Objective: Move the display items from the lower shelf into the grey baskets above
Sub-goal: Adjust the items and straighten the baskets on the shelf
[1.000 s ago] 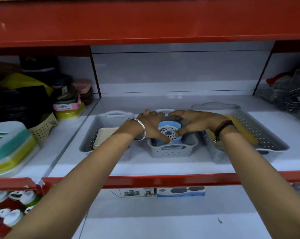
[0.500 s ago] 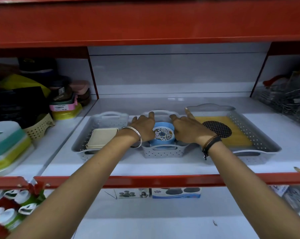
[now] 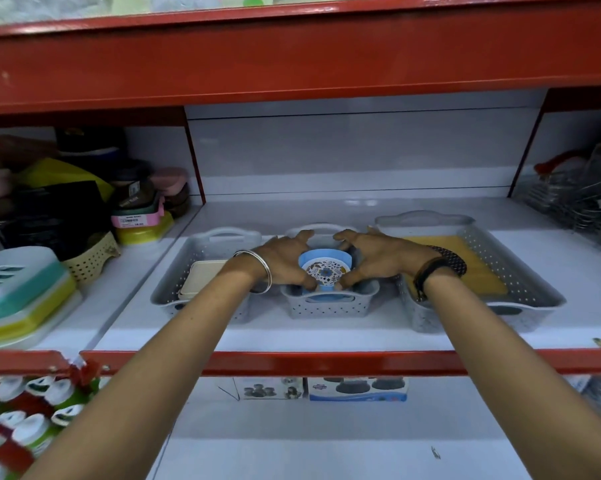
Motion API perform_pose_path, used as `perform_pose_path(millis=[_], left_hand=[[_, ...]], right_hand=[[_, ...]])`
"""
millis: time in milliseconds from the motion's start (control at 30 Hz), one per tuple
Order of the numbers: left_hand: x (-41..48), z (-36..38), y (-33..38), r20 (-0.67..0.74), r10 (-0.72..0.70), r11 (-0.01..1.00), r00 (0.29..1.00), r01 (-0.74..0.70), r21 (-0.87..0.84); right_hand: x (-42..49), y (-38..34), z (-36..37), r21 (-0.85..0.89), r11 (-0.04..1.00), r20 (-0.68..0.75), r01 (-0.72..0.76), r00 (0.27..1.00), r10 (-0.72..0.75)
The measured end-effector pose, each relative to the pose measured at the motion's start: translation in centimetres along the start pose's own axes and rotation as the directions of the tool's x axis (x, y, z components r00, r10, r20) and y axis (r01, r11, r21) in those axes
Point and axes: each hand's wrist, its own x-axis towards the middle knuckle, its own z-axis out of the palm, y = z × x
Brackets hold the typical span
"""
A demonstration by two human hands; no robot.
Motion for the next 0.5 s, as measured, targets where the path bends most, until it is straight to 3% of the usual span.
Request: perform_pose_path(millis=[133,267,333,400,500], left_hand=[[-0.8,-1.5,-0.6,-0.030,0.029,0.998,0.999,-0.031,-0.057],[-3.0,-5.7,-5.0,-0.251,-0.006,0.982,0.968,-0.041,-0.185],[-4.7,-7.5,-8.1,-0.160,-0.061,0.983,0.985,0.032,-0.182],[-6.5,-8.0,-10.6,0.026,-0.151,0.984,0.988,0.152,-0.096],[-8.5,-7.3,-12.5,0.212,-0.191,0.980,0.958,0.197,-0.010]], right_hand=[[1.0,0.6,0.4,0.022,0.999,-0.066,0.026,0.998,-0.024],[1.7,-1.9,0.0,0.114,0.971,-0.309,0.208,0.937,-0.165],[2.1,-4.6,0.1,0.163,0.939,-0.347,0.304,0.908,-0.234],[2.7,-7.4,0.8,0.169,0.923,-0.286,0.345,0.914,-0.289],[5.1,-11.0,2.6,0.027,0.940,-0.171,0.340,0.928,-0.331]])
